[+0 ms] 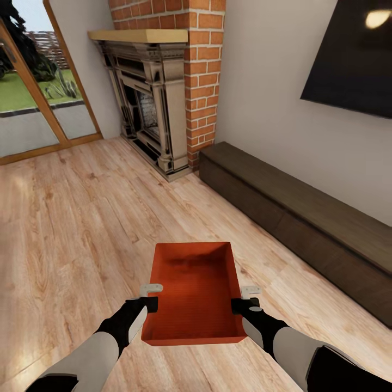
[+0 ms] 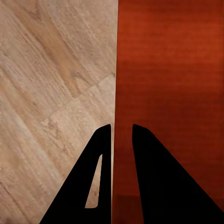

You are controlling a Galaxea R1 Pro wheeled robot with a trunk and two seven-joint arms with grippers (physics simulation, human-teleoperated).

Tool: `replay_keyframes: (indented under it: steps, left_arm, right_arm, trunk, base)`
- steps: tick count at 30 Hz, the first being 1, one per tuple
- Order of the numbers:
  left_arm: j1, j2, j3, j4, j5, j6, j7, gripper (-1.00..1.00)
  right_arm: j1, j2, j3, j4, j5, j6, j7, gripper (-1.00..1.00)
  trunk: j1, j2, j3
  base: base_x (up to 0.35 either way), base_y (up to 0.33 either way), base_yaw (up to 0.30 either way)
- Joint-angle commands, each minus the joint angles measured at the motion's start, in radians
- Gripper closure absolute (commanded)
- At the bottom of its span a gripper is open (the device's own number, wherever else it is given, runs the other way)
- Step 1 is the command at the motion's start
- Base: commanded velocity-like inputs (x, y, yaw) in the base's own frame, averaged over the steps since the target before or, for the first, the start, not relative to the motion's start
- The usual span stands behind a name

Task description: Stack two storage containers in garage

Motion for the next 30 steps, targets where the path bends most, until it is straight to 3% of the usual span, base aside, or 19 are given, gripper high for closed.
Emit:
replay_keyframes:
  steps: [1,30]
  left_arm:
    - [0.0,0.001,0.009,0.001,-0.015,0.009,0.013,1.0]
    - [0.0,0.001,0.009,0.0,-0.015,0.009,0.013,1.0]
  right_arm:
    - [-0.001,-0.015,-0.004,0.0,0.006,-0.041,-0.016,1.0]
    - [-0.001,-0.014,-0.004,0.0,0.007,-0.039,-0.016,1.0]
  trunk:
    - [-0.004,0.007,0.003]
    - [-0.115,0.21,0.093]
  base:
    - [0.0,0.0,0.0]
    - [0.0,0.0,0.0]
